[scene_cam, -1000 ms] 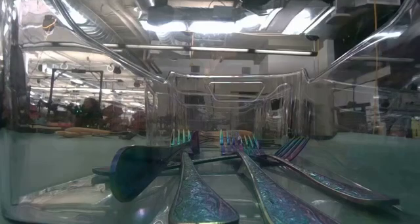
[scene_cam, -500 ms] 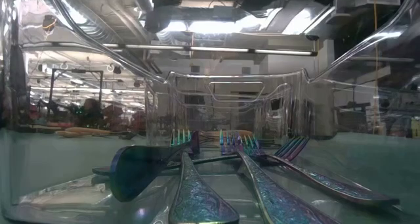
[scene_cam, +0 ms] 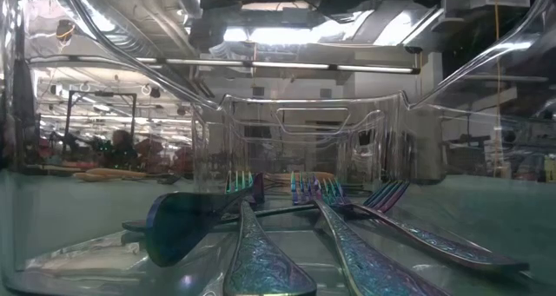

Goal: Sort silverware by color (type)
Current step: Put the black fork into the middle transparent bin

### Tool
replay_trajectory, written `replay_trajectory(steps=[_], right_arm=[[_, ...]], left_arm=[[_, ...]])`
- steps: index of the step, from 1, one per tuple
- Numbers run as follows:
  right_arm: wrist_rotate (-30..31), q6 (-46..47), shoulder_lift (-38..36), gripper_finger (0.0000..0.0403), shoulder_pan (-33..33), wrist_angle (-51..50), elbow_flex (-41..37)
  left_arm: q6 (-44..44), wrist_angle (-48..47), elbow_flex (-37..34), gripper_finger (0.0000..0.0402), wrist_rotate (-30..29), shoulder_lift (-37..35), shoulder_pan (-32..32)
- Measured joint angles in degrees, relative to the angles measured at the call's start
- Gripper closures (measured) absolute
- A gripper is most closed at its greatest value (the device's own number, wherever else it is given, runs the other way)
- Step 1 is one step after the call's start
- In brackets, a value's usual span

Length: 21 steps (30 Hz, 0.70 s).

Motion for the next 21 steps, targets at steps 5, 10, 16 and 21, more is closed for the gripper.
replay_trajectory(steps=[5, 10, 16, 21], right_arm=[[0.0, 0.0, 0.0, 0.0403, 0.0, 0.0, 0.0], [0.0, 0.0, 0.0, 0.0403, 0.0, 0.0, 0.0], [0.2, 0.0, 0.0, 0.0403, 0.1, 0.0, 0.0], [0.2, 0.0, 0.0, 0.0392, 0.1, 0.0, 0.0]], left_arm=[[0.1, 0.0, 0.0, 0.0347, -0.1, 0.2, 0.0], [0.2, 0.0, 0.0, 0.036, 0.0, 0.2, 0.0], [-0.2, -0.8, 0.0, 0.0395, -0.1, 0.3, 0.0], [-0.2, -0.7, 0.0, 0.0396, 0.0, 0.3, 0.0]])
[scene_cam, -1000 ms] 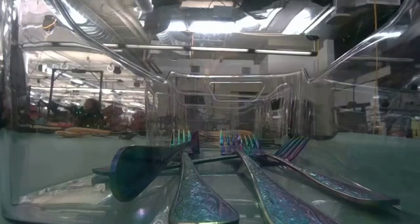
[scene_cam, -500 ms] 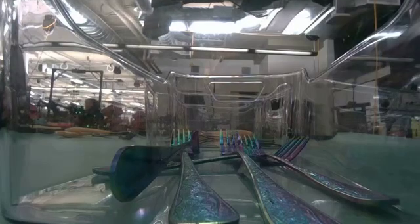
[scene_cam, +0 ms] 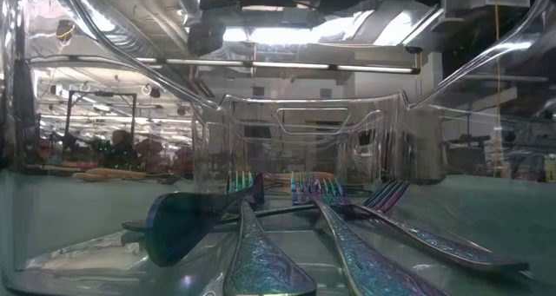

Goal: Sort silverware by color (type)
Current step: Put the black fork into the middle transparent bin

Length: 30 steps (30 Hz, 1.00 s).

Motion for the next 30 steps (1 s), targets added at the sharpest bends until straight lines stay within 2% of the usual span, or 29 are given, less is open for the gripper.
replay_trajectory(steps=[13, 22, 30], right_arm=[[0.1, 1.2, 0.0, 0.0295, 0.0, 6.2, 0.0], [-0.5, 1.6, 0.1, 0.0288, 0.0, 8.4, 3.0], [0.6, 7.4, 0.1, 0.0287, 0.6, 5.1, 6.7]], left_arm=[[0.8, 0.5, 0.1, 0.04, 0.2, -0.1, -0.1], [4.5, 0.4, 0.2, 0.0401, -2.8, -0.2, -0.1], [9.0, 2.4, 0.2, 0.0401, -5.1, -0.3, 1.3]])
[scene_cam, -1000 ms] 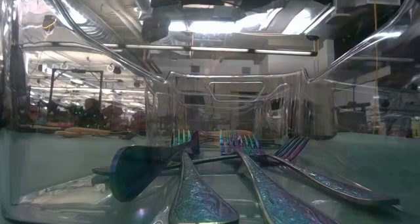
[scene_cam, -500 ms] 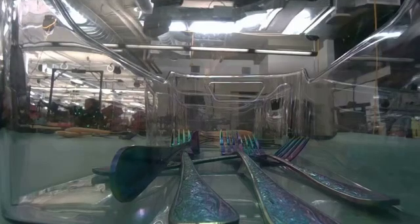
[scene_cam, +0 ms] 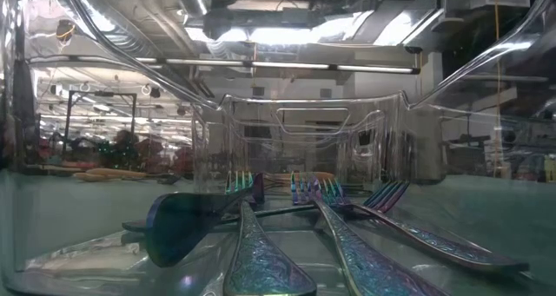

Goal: Sort silverware by color (type)
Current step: Put the black fork into the middle transparent bin

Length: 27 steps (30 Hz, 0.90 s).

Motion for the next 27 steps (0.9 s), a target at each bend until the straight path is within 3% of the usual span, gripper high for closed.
replay_trajectory(steps=[8, 22, 27], right_arm=[[11.2, 1.3, 0.0, 0.0287, 2.1, -5.8, 2.6], [15.7, 1.7, -0.2, 0.0288, 2.1, -11.5, 2.7], [18.7, 10.6, -0.7, 0.0288, 2.1, -15.2, 2.6]], left_arm=[[5.3, 4.4, 0.0, 0.0401, -0.1, 0.1, 1.6], [3.0, -2.2, -0.3, 0.0401, 1.0, 0.4, 1.1], [3.7, -2.2, -0.3, 0.0401, -2.9, 0.3, 1.0]])
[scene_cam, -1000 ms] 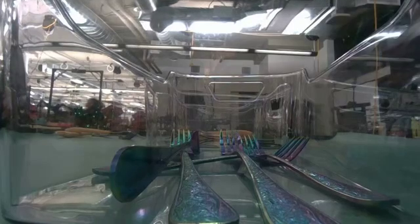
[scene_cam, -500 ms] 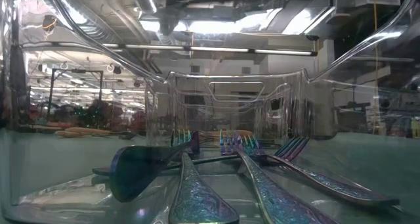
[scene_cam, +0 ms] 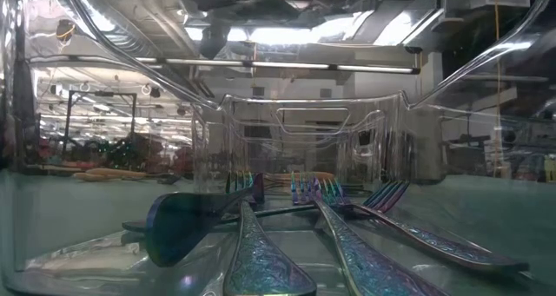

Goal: Sort silverware by color (type)
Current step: Put the black fork into the middle transparent bin

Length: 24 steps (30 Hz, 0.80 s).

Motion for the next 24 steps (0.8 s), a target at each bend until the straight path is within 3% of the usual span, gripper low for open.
replay_trajectory(steps=[6, 13, 19, 24], right_arm=[[-0.5, 20.8, -5.0, 0.0288, 0.0, -11.5, 0.0], [-8.6, 41.3, -12.3, 0.0288, -0.1, -19.3, -0.1], [-8.6, 46.4, -16.2, 0.0288, -0.1, -16.9, -0.1], [-8.5, 44.3, -16.4, 0.0288, -0.1, -5.9, -0.2]], left_arm=[[2.0, 0.4, 0.0, 0.0401, -7.5, 0.0, 0.1], [8.9, 5.6, 0.1, 0.0401, -9.4, 0.0, 0.0], [16.3, 13.3, 0.1, 0.0401, -8.4, -0.1, -0.4], [22.7, 19.7, 0.1, 0.0401, -6.2, -0.1, -1.4]])
